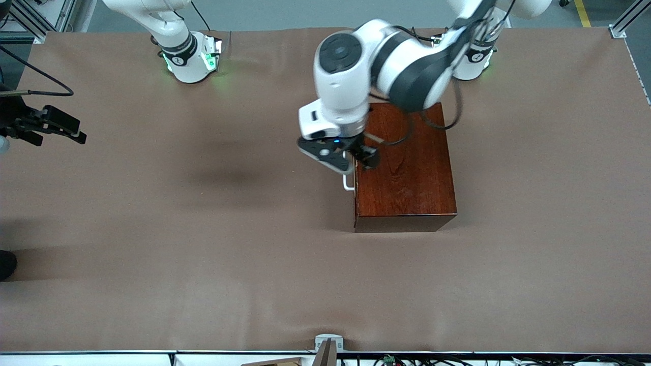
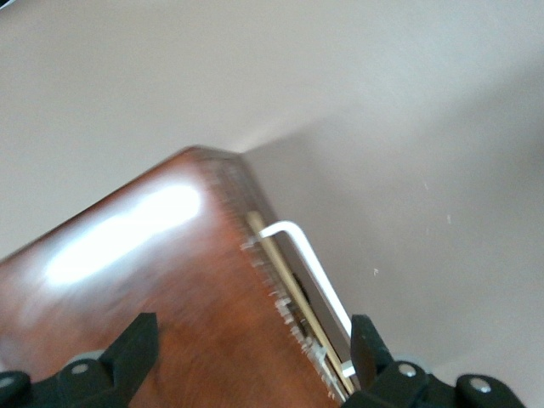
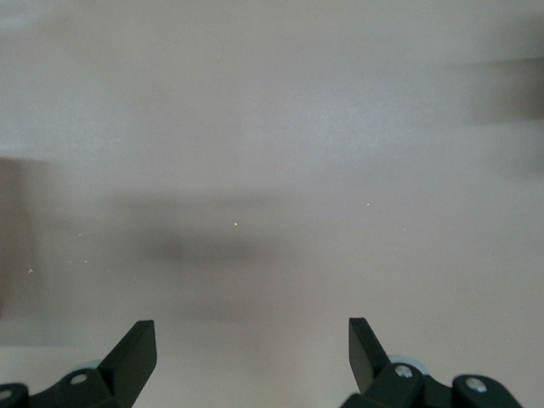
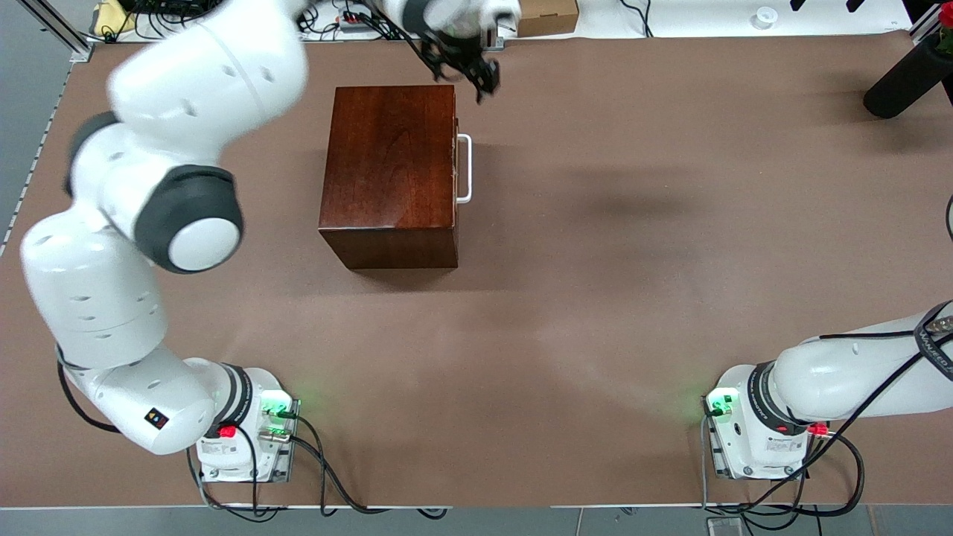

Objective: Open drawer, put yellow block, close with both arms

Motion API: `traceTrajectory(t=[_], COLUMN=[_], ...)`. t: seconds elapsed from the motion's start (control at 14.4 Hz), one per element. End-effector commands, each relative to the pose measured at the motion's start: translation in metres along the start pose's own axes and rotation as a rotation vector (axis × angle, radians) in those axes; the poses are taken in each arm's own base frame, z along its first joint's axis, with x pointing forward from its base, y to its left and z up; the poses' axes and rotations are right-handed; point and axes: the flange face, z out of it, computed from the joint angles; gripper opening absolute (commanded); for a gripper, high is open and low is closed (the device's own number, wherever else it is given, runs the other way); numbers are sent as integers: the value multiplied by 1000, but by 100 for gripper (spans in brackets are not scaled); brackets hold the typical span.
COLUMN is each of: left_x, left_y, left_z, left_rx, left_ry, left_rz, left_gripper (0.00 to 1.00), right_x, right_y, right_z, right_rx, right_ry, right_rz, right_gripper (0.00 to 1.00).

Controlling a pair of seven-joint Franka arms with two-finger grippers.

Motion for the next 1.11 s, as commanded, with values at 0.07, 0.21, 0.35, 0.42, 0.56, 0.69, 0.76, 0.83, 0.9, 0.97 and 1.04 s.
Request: traceTrajectory(t=[0.07, 0.21, 0.35, 0.42, 0.56, 0.69, 0.76, 0.83, 0.9, 0.97, 1.04], left_x=[-21, -27, -33, -36, -49, -70, -83, -96, -109, -119, -130], left_y=[-84, -139, -195, -225, -286, -321, -337, -349, -354, -362, -368], left_z=[-53, -70, -83, -88, -96, -111, -118, -120, -122, -121, -124], left_rx=[1, 2, 3, 0, -24, -55, -49, -43, -39, -39, -40], left_ry=[-56, -71, -74, -75, -84, -93, -101, -106, -110, -113, -109], left_rz=[-482, -558, -537, -475, -346, -318, -343, -369, -367, -343, -330], left_gripper=[100, 100, 100, 100, 100, 100, 100, 100, 100, 100, 100], right_x=[-2, -2, -2, -2, -2, -2, -2, -2, -2, -2, -2], right_y=[-3, -2, -2, -1, -2, -2, -2, -3, -4, -4, -4], right_z=[-6, -6, -6, -7, -7, -7, -7, -7, -7, -6, -6], right_rx=[13, 14, 14, 13, 13, 13, 15, 15, 15, 15, 15], right_ry=[4, 4, 4, 6, 8, 8, 8, 7, 7, 6, 6], right_rz=[6, 9, 7, 9, 9, 10, 12, 12, 12, 12, 12], right_gripper=[100, 100, 100, 100, 100, 100, 100, 100, 100, 100, 100])
